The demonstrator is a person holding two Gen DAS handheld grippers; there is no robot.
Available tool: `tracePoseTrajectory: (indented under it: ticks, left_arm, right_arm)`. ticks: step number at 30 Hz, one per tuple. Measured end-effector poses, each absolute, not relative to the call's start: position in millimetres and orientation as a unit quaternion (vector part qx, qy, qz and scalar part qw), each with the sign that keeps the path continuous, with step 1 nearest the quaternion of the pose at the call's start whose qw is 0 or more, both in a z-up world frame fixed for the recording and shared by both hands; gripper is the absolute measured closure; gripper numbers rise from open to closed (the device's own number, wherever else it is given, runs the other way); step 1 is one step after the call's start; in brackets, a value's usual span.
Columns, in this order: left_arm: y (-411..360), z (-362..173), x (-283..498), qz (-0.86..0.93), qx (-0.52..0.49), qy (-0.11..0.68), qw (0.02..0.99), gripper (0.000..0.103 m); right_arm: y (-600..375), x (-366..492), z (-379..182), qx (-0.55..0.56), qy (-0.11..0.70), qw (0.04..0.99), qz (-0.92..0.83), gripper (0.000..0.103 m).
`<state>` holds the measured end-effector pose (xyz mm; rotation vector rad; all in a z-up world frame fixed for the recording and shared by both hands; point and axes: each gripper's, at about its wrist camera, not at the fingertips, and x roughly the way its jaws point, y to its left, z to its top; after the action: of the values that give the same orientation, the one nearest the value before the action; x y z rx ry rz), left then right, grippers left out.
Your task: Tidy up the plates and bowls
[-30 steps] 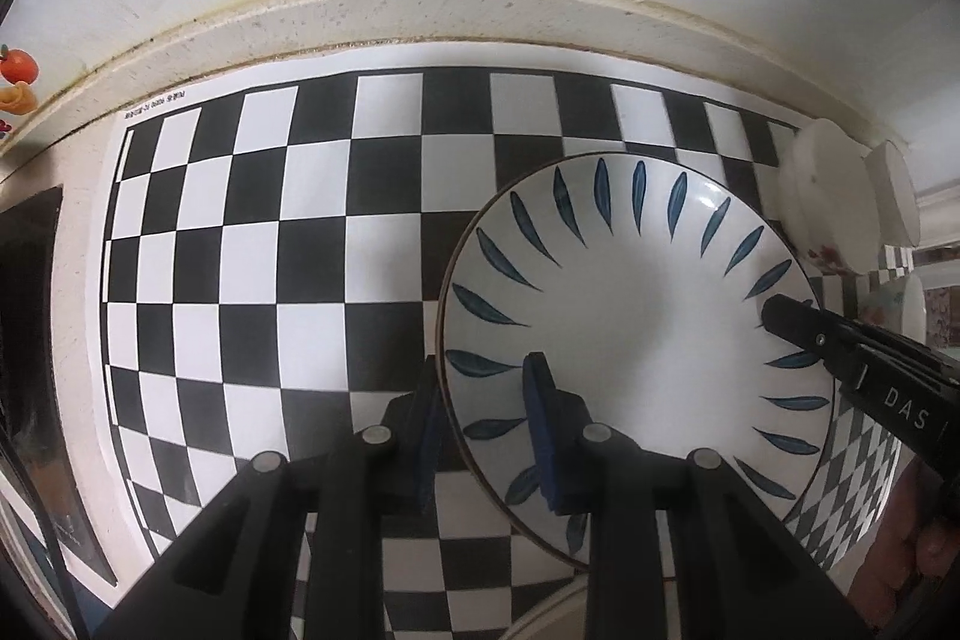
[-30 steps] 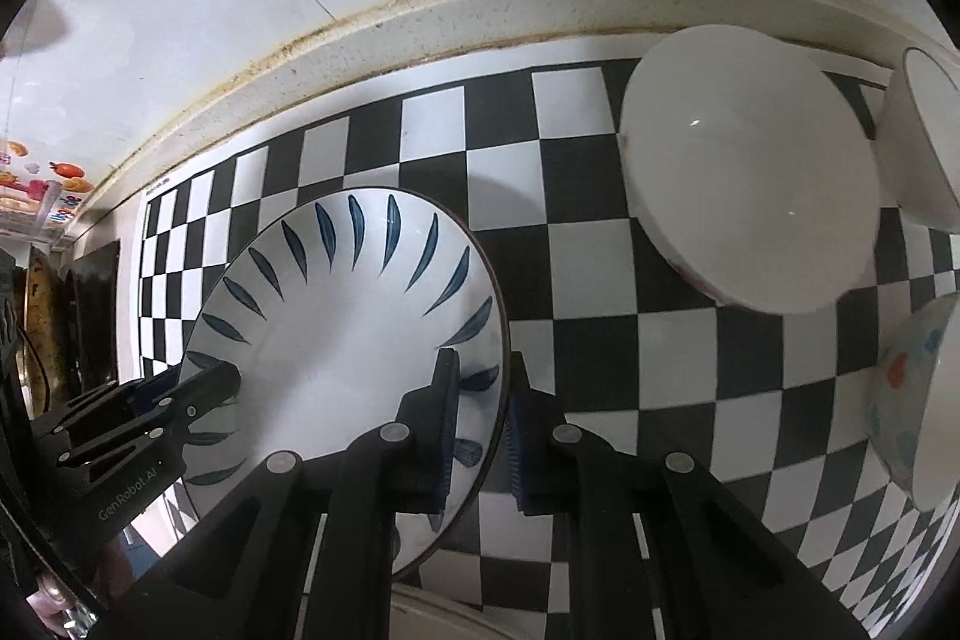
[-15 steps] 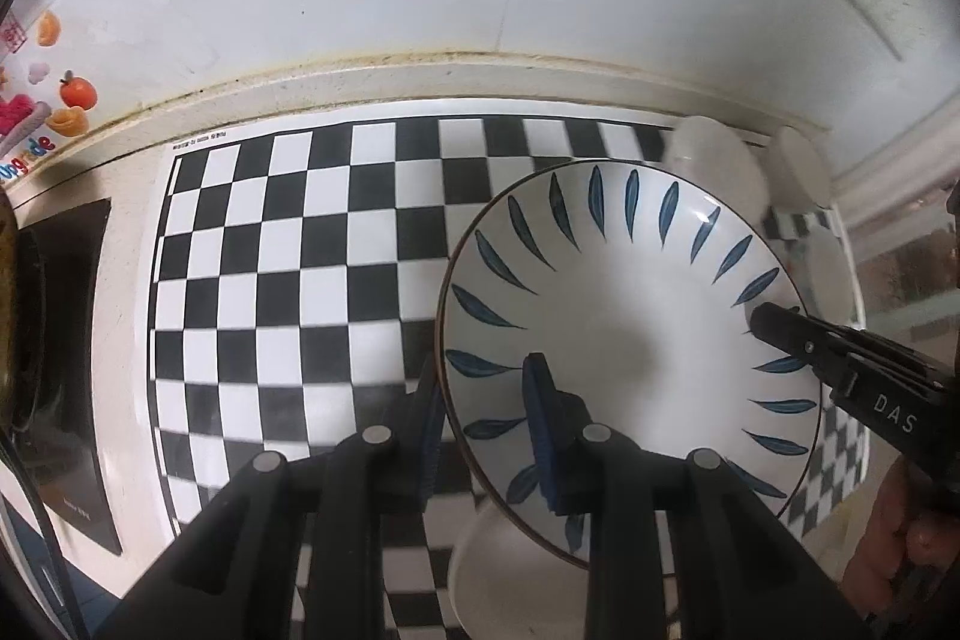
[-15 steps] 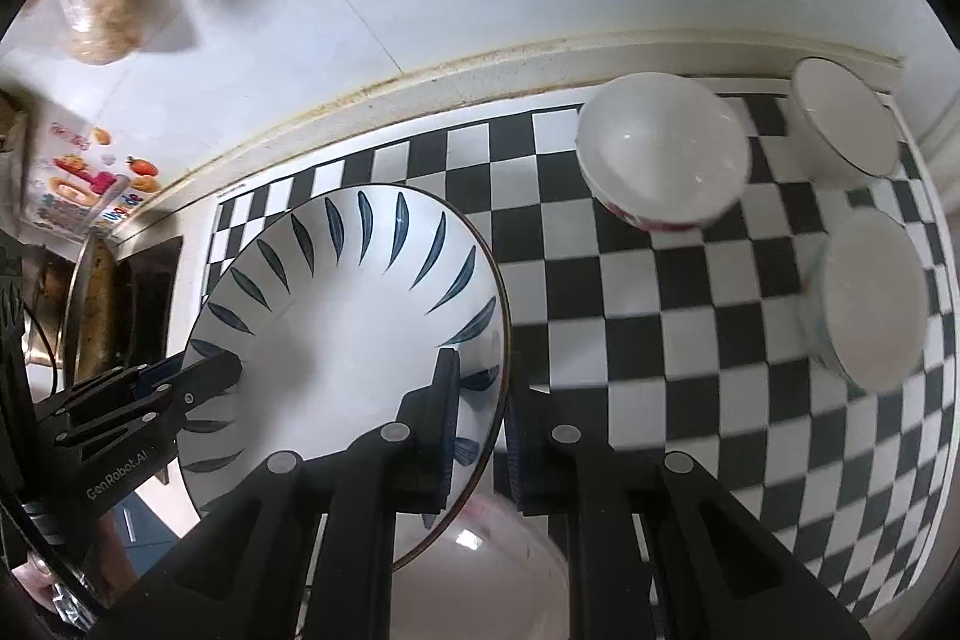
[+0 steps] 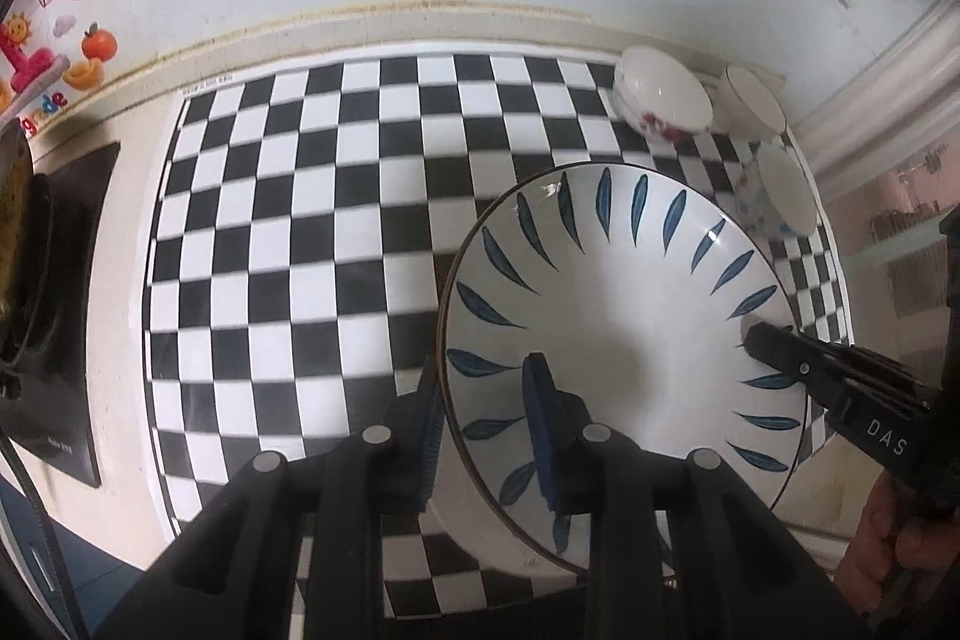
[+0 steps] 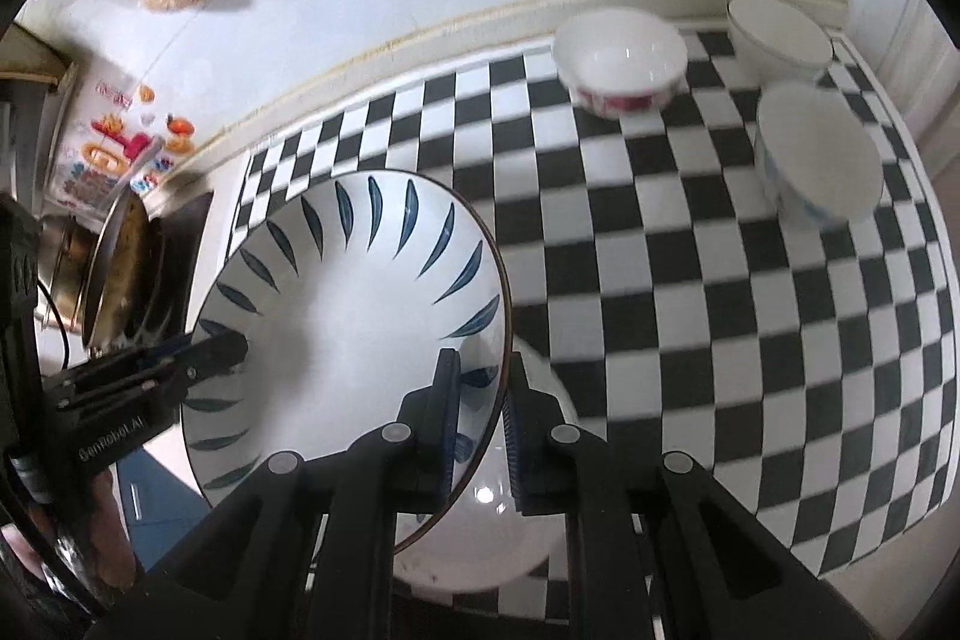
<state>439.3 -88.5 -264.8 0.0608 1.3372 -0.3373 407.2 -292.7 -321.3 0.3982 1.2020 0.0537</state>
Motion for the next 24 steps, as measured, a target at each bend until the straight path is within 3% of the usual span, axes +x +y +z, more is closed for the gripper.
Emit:
tracePoseTrajectory:
  ticks: [24]
  left_arm:
    - [-103.0, -346.5, 408.4, -0.148, 0.070, 0.687, 0.708, 0.080]
  right_arm:
    - [-294.7, 382.8, -413.0, 0.176, 0.624, 0.761, 0.029, 0.088]
